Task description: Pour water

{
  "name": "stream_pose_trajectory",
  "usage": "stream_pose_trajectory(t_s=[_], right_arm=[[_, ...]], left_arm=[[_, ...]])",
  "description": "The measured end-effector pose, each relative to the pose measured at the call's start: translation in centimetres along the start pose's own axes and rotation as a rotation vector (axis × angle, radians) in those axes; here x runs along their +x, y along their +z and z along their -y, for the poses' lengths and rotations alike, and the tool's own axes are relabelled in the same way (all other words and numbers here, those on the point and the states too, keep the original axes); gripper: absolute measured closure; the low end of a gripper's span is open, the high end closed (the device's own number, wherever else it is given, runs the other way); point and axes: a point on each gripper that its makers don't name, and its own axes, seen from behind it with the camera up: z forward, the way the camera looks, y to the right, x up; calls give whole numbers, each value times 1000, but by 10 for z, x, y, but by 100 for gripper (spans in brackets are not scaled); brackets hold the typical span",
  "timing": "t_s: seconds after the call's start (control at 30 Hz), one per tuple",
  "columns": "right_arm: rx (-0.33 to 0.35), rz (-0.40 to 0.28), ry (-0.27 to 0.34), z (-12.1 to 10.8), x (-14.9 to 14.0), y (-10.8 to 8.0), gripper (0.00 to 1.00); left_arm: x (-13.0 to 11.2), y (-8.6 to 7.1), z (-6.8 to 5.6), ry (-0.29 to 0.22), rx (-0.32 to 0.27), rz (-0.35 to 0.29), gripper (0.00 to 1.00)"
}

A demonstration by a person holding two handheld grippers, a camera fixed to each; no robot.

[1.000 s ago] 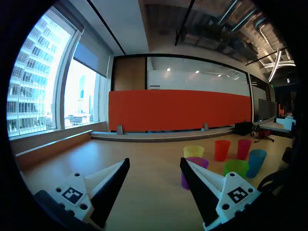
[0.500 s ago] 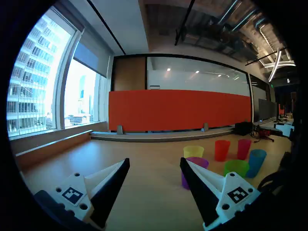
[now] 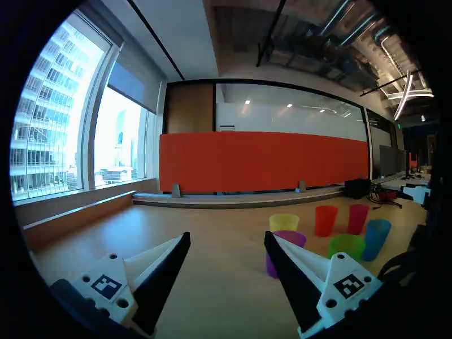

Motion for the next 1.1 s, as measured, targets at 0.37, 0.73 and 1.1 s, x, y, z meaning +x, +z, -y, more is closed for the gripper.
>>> stream_pose_trajectory(t_s=[0.37, 0.73, 1.1], right_arm=[[2, 8, -11, 3, -2, 0, 0], [6, 8, -11, 5, -2, -1, 0], [7, 11, -11, 6, -2, -1, 0]], left_arm=[[0, 1, -1, 0, 0, 0, 3], [0, 1, -1, 0, 0, 0, 3], [0, 1, -1, 0, -1, 0, 3]])
